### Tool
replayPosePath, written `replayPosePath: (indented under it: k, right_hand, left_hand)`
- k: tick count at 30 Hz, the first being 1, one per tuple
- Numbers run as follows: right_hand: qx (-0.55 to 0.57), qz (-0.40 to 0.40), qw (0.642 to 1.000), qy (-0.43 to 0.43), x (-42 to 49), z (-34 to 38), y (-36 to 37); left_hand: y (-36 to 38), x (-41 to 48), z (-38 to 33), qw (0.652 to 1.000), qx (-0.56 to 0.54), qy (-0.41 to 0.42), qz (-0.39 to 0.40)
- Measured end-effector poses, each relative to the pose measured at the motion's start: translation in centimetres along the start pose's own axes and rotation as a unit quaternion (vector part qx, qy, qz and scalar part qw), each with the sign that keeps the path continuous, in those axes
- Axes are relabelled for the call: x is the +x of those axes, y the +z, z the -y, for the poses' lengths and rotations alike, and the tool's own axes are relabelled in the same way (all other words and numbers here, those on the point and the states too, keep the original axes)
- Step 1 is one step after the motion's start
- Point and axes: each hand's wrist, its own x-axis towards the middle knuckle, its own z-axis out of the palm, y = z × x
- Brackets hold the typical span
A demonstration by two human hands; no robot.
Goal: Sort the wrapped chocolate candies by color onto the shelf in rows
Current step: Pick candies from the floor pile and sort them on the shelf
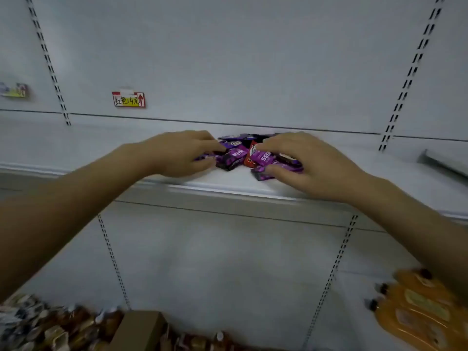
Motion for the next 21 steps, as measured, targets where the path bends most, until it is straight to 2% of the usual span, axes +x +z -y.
replayPosePath:
  k: [2,3,6,8,13,18,21]
  right_hand:
    - [-0.007,0.082,0.996,0.037,1.5,-2.0,0.6]
    - [-0.032,0.117,0.992,0.044,2.2,-3.2,1.2]
    - [-0.038,0.199,0.976,0.079,3.8,-5.1,2.6]
    - [-0.031,0.208,0.974,0.085,4.5,-6.2,2.9]
    - [0.009,0.216,0.970,0.109,6.2,-7.7,2.3]
    - [0.084,0.144,0.976,0.137,8.7,-7.9,1.4]
    - [0.091,0.169,0.972,0.138,9.8,-7.8,2.8]
  left_hand:
    - [0.1,0.6,0.7,0.992,-0.038,-0.060,0.105]
    - [0.5,1.0,1.2,0.987,-0.061,-0.070,0.134]
    - [1.1,2.2,1.8,0.982,-0.112,-0.043,0.147]
    - [1.3,3.2,2.2,0.982,-0.133,-0.014,0.131]
    - [0.8,5.6,4.2,0.979,-0.138,0.012,0.148]
    - [-0.1,7.8,4.4,0.988,-0.140,0.054,0.036]
    - [1.1,9.1,2.7,0.985,-0.160,0.045,0.048]
